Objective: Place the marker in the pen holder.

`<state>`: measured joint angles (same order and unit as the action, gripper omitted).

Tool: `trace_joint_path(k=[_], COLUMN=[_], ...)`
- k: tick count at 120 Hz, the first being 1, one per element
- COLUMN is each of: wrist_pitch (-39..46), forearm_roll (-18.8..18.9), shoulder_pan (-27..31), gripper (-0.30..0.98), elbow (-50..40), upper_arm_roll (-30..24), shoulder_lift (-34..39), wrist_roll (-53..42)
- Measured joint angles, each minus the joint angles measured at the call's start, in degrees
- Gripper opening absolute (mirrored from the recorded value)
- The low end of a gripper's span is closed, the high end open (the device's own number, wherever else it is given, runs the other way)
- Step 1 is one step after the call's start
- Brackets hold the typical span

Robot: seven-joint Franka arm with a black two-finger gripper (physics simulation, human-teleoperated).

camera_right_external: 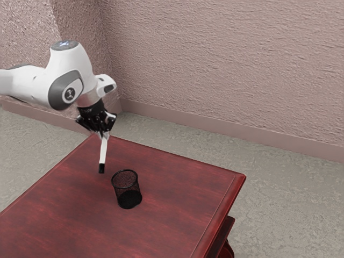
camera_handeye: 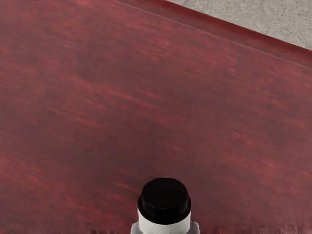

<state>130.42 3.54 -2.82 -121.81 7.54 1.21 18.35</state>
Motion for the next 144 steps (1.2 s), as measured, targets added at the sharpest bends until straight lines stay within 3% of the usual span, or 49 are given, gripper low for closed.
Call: trace_joint_path(k=[32, 88, 116, 129, 144], wrist_pitch=[-2.9, -2.5, -2.5, -5.8, -14.8], forearm_roll=[0.1, 0.3, -1.0, -1.5, -2.0], shoulder_pan=[-5.9, -7.6, -6.7, -7.1, -7.1], gripper=[-0.10, -0.09, 0.37, 0.50, 0.58], elbow=[-0.6, 4.4, 4.3, 5.7, 15.6], upper_arm_roll=[-0.1, -0.2, -0.2, -0.2, 0.1], shoulder_lift=[3.2, -6.8, -8.1, -4.6, -3.4], wrist_roll=[0.5, 1.4, 0.5, -2.3, -8.9])
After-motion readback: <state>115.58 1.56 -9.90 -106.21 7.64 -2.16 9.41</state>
